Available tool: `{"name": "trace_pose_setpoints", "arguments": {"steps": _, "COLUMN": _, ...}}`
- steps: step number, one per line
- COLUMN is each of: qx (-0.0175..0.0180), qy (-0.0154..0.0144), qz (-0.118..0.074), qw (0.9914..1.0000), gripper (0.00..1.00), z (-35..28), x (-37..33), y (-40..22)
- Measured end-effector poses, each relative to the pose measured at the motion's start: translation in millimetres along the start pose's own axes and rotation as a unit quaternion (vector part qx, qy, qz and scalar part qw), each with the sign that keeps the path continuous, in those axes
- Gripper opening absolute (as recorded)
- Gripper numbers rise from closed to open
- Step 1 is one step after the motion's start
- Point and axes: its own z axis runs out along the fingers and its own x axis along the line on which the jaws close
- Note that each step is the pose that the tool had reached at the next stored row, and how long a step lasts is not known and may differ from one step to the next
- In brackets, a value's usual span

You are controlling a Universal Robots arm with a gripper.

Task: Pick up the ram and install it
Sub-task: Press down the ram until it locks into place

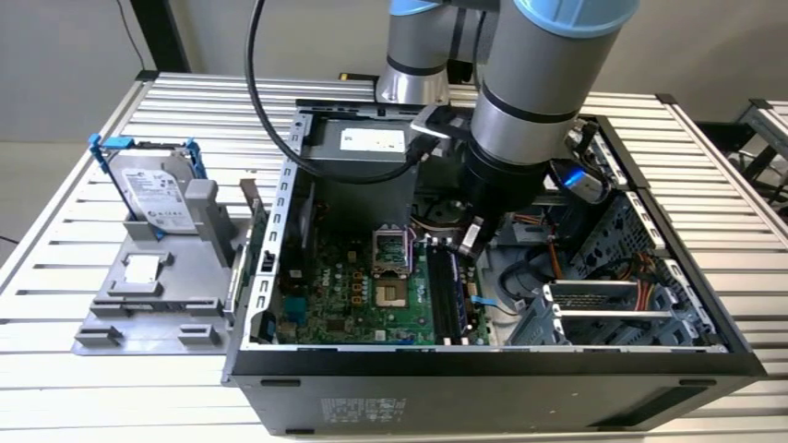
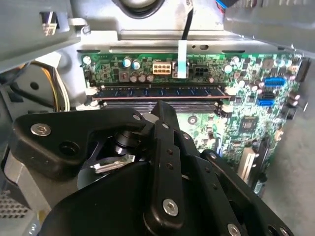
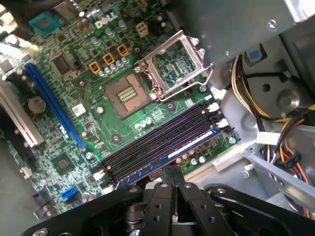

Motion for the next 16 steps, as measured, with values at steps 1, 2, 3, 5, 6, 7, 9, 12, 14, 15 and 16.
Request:
{"name": "trace_pose_setpoints", "arguments": {"steps": 1, "qx": 0.0002, "qy": -0.0002, "qz": -0.009, "qw": 0.99996, "gripper": 0.0, "z": 0.0, "x": 0.0, "y": 0.0}}
{"name": "trace_pose_setpoints", "arguments": {"steps": 2, "qx": 0.0004, "qy": -0.0003, "qz": -0.018, "qw": 0.99984, "gripper": 0.0, "z": 0.0, "x": 0.0, "y": -0.1}}
{"name": "trace_pose_setpoints", "arguments": {"steps": 3, "qx": 0.0006, "qy": -0.0005, "qz": -0.027, "qw": 0.99964, "gripper": 0.0, "z": 0.0, "x": 0.0, "y": 0.0}}
{"name": "trace_pose_setpoints", "arguments": {"steps": 5, "qx": 0.001, "qy": -0.0009, "qz": -0.046, "qw": 0.99895, "gripper": 0.0, "z": 0.1, "x": 0.0, "y": 0.0}}
{"name": "trace_pose_setpoints", "arguments": {"steps": 6, "qx": 0.0011, "qy": -0.001, "qz": -0.055, "qw": 0.9985, "gripper": 0.0, "z": 0.1, "x": 0.0, "y": 0.0}}
{"name": "trace_pose_setpoints", "arguments": {"steps": 7, "qx": 0.0012, "qy": -0.0011, "qz": -0.064, "qw": 0.99797, "gripper": 0.0, "z": 0.3, "x": 0.1, "y": 0.0}}
{"name": "trace_pose_setpoints", "arguments": {"steps": 9, "qx": 0.0014, "qy": -0.0013, "qz": -0.082, "qw": 0.99662, "gripper": 0.0, "z": 0.8, "x": 0.1, "y": 0.0}}
{"name": "trace_pose_setpoints", "arguments": {"steps": 12, "qx": 0.0011, "qy": -0.0015, "qz": -0.109, "qw": 0.99401, "gripper": 0.0, "z": 2.7, "x": 0.1, "y": 0.1}}
{"name": "trace_pose_setpoints", "arguments": {"steps": 14, "qx": 0.0008, "qy": -0.0014, "qz": -0.127, "qw": 0.99193, "gripper": 0.0, "z": 4.4, "x": 0.2, "y": 0.1}}
{"name": "trace_pose_setpoints", "arguments": {"steps": 15, "qx": 0.0006, "qy": -0.0014, "qz": -0.135, "qw": 0.99079, "gripper": 0.0, "z": 5.4, "x": 0.2, "y": 0.1}}
{"name": "trace_pose_setpoints", "arguments": {"steps": 16, "qx": 0.0004, "qy": -0.0014, "qz": -0.145, "qw": 0.98941, "gripper": 0.0, "z": 6.7, "x": 0.2, "y": 0.0}}
